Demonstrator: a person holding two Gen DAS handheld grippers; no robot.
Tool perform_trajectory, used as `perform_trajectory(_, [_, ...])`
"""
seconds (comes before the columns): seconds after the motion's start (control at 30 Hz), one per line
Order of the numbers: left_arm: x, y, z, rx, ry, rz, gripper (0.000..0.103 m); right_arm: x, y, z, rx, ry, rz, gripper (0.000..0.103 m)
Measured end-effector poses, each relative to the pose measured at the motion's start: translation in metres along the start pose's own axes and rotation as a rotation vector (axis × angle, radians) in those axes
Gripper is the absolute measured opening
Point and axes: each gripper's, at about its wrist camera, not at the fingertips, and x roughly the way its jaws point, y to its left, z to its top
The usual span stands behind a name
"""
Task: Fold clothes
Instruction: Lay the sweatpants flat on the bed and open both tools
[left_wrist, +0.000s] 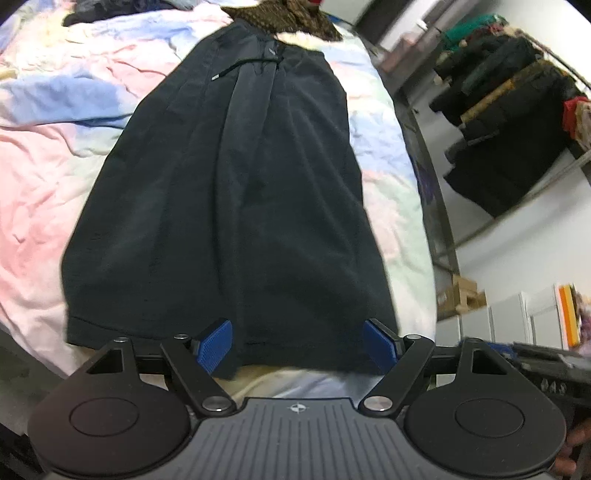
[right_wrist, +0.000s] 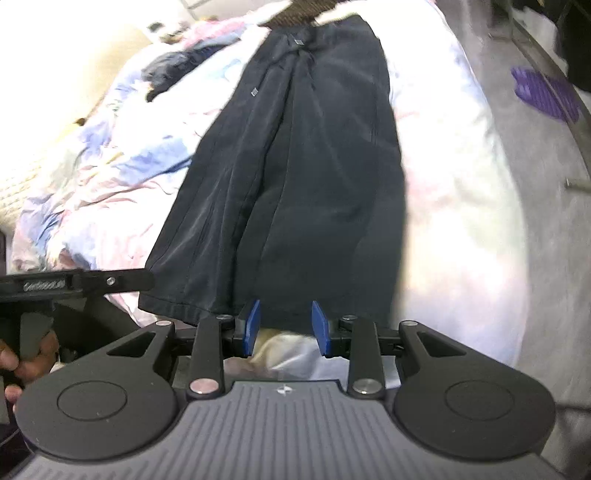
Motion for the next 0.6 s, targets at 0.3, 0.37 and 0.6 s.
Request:
perform_trajectory(0.3, [0.007, -0.108, 0.002, -0.162, -0.131, 0.027, 0.08, -0.074, -0.072, 0.033, -0.186, -0.042, 0.045, 0.033])
perform_trajectory(0.37, [0.011, -0.126, 0.005, -0.185, -0.145, 0.017, 0.081, -0.085, -0.084, 0.041, -0.196, -0.05, 0.054, 0.033])
perform_trajectory(0.6, [0.058, -0.169, 0.017, -0.261, -0.141, 0.016, 0.082, -0.101, -0.125, 0.073, -0.236, -0.072, 0.078, 0.033])
